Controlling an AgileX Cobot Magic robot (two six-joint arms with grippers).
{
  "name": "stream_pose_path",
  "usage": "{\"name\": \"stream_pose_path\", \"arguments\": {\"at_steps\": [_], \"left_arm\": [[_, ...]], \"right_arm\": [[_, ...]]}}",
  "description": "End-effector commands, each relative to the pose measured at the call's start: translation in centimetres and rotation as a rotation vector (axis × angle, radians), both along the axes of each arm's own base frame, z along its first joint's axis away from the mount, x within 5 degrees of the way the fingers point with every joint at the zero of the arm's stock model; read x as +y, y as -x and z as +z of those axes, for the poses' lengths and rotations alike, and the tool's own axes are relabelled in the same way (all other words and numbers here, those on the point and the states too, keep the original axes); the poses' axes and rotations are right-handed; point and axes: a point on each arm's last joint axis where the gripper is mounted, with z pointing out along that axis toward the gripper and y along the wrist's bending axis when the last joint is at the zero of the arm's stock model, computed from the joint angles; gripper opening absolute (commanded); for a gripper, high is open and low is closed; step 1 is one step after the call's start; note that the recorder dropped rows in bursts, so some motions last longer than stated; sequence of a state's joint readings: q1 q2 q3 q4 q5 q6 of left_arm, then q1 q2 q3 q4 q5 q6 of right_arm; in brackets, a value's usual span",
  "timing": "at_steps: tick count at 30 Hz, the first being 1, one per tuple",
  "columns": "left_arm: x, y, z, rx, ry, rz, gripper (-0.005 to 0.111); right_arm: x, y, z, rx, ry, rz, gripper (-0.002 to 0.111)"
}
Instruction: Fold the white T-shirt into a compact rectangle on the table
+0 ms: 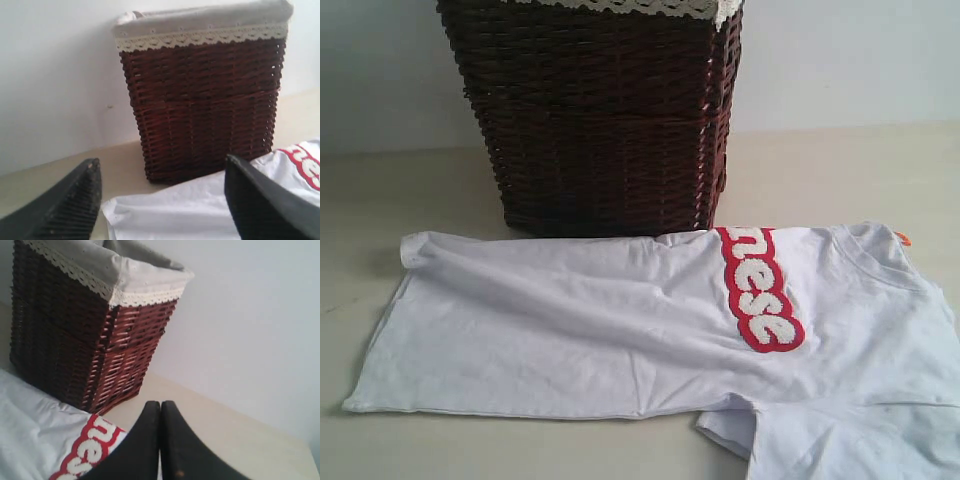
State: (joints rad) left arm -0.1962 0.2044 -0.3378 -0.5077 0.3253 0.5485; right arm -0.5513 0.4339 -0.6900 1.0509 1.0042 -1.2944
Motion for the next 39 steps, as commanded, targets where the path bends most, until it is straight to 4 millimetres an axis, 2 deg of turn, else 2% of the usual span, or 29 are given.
{"name": "stream_pose_path", "arguments": {"at_steps": [1,8,11,15,23,24,28,35,37,39], "left_arm": [[-0.1,0.9,-1.1,0.063,-0.025,-0.018,0.067],[-0.1,1.2,-1.1,0.052,-0.024,-0.013,0.067],[0.1,1.4,-2.0,0.038,-0.018,0.010,0.067],[0.3,1.9,-4.2,0.030,-0.015,0.030,0.067],[0.4,0.8,-10.5,0.215,-0.039,0.073,0.067],[0.5,0.7,-10.8,0.207,-0.031,0.089,0.067],[0.6,0.6,-10.5,0.173,-0.021,0.109,0.067],[0.6,0.6,-10.5,0.177,-0.023,0.107,0.067],[0.6,0.6,-10.7,0.181,-0.075,0.099,0.067],[1.3,0.5,-10.7,0.132,-0.257,0.143,0.067]], "right_arm": [[-0.4,0.3,-0.4,0.059,0.015,-0.071,0.000],[-0.5,0.4,-0.6,0.068,0.032,-0.077,0.000],[-0.6,0.4,-0.6,0.070,0.046,-0.085,0.000],[-0.8,0.4,-0.8,0.087,0.075,-0.098,0.000],[-1.5,0.4,-1.0,0.099,0.138,-0.159,0.000],[-1.5,0.3,-0.9,0.088,0.130,-0.169,0.000],[-1.9,0.2,-0.6,0.072,0.060,-0.225,0.000],[-1.9,0.2,-0.6,0.073,0.049,-0.227,0.000],[-1.9,0.2,-0.6,0.073,0.049,-0.227,0.000],[-1.9,0.2,-0.6,0.076,0.039,-0.229,0.000]]}}
